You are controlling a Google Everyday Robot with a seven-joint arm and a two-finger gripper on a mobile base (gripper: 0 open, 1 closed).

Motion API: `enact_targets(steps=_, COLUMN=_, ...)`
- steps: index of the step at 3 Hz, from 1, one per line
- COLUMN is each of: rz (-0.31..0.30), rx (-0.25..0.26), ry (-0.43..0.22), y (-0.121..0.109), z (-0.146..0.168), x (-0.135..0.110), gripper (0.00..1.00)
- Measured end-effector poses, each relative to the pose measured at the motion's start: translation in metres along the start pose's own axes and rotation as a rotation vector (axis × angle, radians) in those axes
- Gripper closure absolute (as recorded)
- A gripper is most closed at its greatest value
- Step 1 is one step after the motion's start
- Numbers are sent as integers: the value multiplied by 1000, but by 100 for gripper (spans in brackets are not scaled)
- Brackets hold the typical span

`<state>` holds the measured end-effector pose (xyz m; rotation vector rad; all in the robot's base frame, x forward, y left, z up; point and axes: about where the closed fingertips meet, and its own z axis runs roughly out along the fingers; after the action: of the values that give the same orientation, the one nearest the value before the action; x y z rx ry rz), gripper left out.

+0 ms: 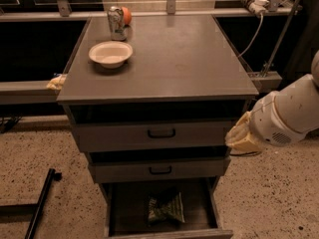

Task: Pick green jalapeno chip bag from bottom drawer and place on counter

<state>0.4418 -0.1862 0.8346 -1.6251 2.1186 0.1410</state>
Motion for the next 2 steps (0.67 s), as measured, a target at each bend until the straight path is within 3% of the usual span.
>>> enact_targets(steps=1, rz=10, rx=10, ry=-15, y=2, z=14, x=5, gripper=100)
enact_targets(steps=2, rz=10, rx=-50, ry=-54, y=26, z=89, x=25, gripper=100)
